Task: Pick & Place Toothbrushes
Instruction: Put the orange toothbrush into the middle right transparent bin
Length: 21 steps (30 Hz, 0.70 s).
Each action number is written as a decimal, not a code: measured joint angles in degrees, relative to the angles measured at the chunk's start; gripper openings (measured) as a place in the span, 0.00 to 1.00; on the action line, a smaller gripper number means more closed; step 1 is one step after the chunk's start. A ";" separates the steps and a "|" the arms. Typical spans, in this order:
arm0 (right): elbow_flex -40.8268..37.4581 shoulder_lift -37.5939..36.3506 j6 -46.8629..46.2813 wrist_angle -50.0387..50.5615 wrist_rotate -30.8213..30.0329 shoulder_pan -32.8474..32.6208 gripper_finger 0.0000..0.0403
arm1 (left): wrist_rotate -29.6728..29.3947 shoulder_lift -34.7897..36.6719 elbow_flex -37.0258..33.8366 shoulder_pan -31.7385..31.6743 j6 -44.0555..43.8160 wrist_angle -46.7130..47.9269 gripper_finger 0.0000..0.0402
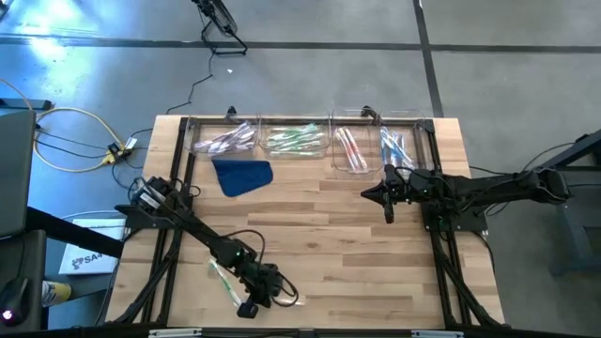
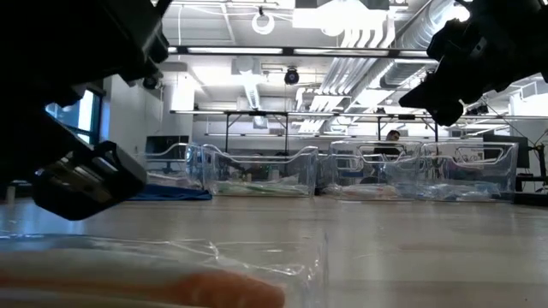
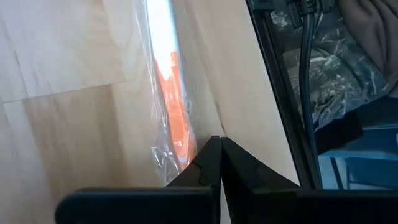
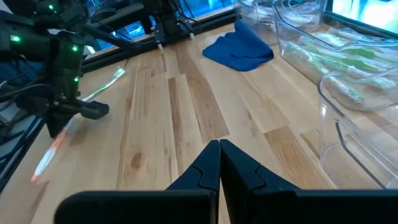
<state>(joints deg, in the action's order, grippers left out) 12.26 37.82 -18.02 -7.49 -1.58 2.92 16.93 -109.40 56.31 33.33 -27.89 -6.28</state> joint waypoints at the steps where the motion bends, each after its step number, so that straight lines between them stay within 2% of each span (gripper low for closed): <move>1: 0.01 0.00 0.00 -0.01 0.00 0.02 0.00 | 0.07 -0.02 0.00 -0.10 -0.01 -0.14 0.00; 5: -0.01 0.00 -0.13 0.00 0.06 0.00 0.00 | -0.37 -0.04 -0.02 -1.66 0.90 -0.01 0.00; 15: 0.01 0.01 -1.67 0.00 0.17 0.00 0.00 | -5.39 -0.04 0.00 -10.62 13.06 -0.84 0.00; 21: 0.01 0.00 -1.90 0.00 0.20 0.00 0.00 | -8.43 -0.33 -0.24 -17.78 21.48 -6.98 0.00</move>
<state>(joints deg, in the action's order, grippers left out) 12.27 37.83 -19.92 -7.49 -1.39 2.92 8.50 -109.73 56.07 15.55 -6.41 -13.27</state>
